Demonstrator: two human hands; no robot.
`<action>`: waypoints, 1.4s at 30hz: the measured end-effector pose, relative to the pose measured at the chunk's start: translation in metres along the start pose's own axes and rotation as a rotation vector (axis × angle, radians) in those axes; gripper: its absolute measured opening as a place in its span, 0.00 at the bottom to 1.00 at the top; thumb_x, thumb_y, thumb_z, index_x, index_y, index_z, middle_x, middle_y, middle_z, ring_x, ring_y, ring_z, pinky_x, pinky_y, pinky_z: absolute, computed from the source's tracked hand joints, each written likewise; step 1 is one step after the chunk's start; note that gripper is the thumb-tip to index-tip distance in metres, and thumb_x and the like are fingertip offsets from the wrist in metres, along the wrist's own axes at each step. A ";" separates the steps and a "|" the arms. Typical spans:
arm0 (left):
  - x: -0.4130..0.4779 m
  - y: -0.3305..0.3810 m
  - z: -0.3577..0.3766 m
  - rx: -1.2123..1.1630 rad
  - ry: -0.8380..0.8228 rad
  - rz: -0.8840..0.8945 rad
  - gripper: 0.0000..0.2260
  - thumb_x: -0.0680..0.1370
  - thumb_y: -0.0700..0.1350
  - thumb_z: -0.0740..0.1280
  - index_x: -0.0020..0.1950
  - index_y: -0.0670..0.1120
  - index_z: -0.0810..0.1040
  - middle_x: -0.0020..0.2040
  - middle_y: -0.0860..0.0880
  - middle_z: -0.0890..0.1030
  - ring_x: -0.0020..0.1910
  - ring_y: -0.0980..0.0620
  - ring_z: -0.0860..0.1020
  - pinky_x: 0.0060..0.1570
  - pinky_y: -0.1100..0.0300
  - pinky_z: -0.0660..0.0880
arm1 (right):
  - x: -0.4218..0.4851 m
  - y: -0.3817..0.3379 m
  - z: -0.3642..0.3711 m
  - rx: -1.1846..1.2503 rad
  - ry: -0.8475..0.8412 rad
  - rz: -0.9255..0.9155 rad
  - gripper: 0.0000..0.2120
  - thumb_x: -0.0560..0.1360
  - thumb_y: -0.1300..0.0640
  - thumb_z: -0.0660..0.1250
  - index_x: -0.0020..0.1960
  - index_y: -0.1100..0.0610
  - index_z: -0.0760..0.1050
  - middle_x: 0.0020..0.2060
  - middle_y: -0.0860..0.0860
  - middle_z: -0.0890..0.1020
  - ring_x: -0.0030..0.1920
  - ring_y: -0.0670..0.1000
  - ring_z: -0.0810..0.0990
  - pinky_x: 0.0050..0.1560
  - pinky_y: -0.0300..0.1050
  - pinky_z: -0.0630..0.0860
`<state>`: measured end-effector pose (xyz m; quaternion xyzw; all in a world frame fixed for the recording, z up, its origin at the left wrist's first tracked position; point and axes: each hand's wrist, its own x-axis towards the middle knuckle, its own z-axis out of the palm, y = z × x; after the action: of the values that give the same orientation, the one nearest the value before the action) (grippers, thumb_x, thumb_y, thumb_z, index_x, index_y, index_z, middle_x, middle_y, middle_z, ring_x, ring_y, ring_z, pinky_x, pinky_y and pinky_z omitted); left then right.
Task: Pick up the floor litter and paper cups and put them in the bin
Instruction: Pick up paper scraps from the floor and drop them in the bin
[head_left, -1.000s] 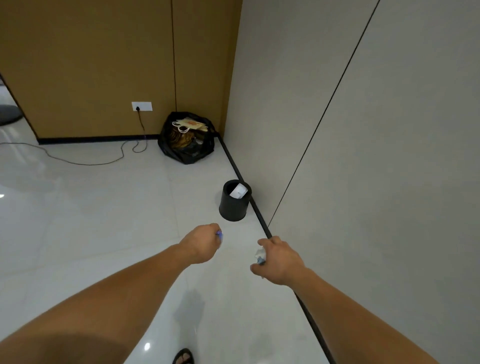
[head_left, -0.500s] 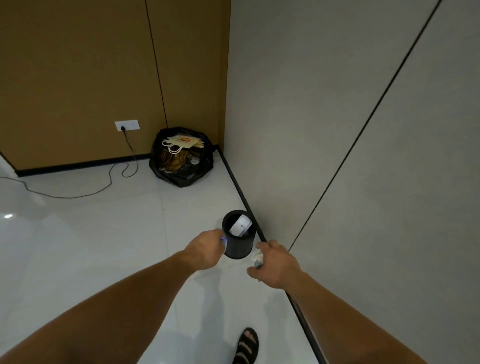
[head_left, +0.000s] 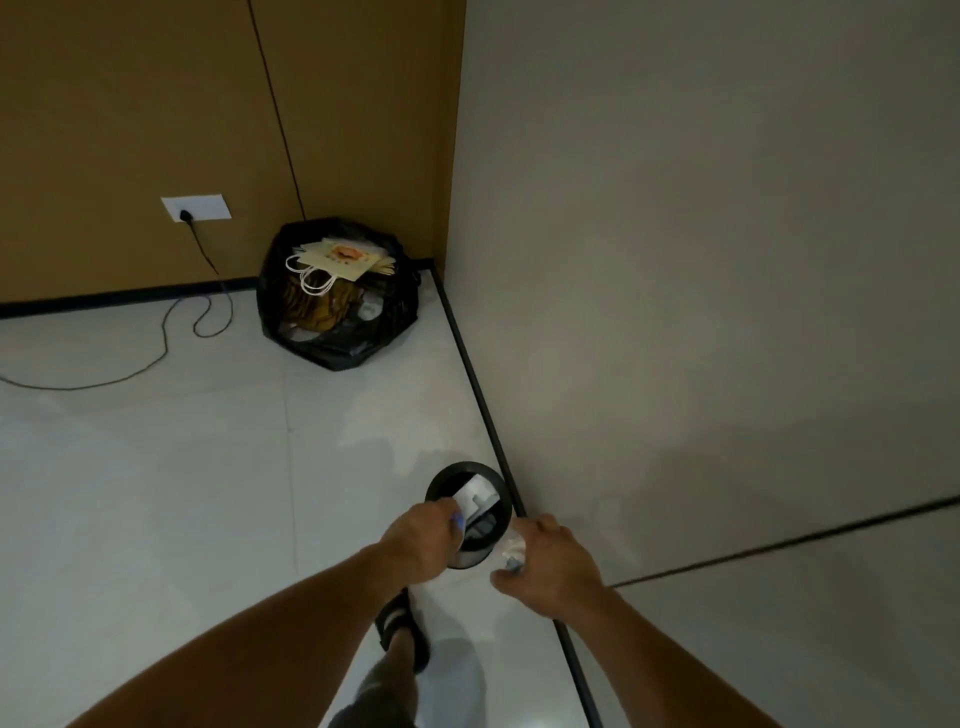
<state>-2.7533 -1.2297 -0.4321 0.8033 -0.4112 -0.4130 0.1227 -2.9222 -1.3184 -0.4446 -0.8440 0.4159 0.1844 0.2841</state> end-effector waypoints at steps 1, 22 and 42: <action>0.026 -0.004 -0.004 -0.004 -0.028 0.007 0.13 0.82 0.45 0.55 0.60 0.41 0.73 0.58 0.42 0.79 0.56 0.44 0.77 0.59 0.53 0.73 | 0.022 0.002 0.000 0.014 -0.019 0.021 0.37 0.70 0.38 0.68 0.75 0.48 0.61 0.69 0.50 0.66 0.67 0.53 0.67 0.63 0.44 0.70; 0.418 -0.192 0.204 -0.166 -0.124 -0.185 0.18 0.79 0.52 0.60 0.68 0.50 0.69 0.64 0.48 0.71 0.61 0.48 0.72 0.60 0.50 0.74 | 0.405 0.136 0.248 -0.011 -0.162 0.057 0.41 0.71 0.32 0.64 0.77 0.47 0.53 0.74 0.50 0.59 0.69 0.54 0.68 0.58 0.44 0.74; 0.152 -0.100 -0.022 -0.074 0.237 -0.383 0.27 0.80 0.59 0.56 0.76 0.53 0.56 0.78 0.49 0.55 0.76 0.47 0.52 0.69 0.44 0.64 | 0.255 -0.058 -0.002 -0.297 -0.124 -0.351 0.42 0.72 0.29 0.58 0.79 0.46 0.49 0.78 0.50 0.51 0.77 0.54 0.51 0.73 0.53 0.59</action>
<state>-2.6318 -1.2857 -0.5577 0.9045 -0.2184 -0.3464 0.1190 -2.7265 -1.4431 -0.5639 -0.9230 0.2126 0.2429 0.2095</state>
